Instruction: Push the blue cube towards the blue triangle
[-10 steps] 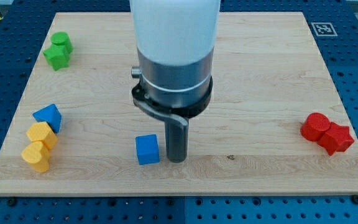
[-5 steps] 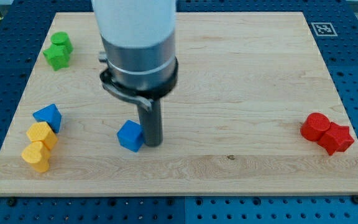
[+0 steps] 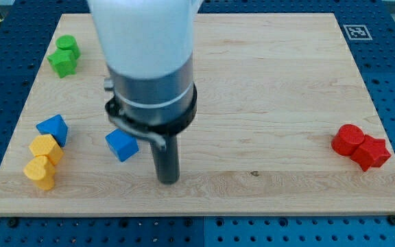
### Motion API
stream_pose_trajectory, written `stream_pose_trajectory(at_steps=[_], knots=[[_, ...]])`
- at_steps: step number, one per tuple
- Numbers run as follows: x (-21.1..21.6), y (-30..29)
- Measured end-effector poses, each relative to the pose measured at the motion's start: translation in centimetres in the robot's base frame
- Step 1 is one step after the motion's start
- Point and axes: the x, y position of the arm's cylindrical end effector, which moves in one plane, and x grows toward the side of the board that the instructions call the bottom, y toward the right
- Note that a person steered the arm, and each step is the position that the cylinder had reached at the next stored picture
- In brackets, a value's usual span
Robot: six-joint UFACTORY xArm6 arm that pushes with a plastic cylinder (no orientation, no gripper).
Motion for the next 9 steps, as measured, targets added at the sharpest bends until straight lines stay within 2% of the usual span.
stream_pose_trajectory(at_steps=[2,5,6,7,8,9], knots=[[0.5,-5.5],[-11.5,-10.5],[-8.6,-11.1],[-2.2,-11.1],[-1.2,-7.5],[-4.7,-2.4]])
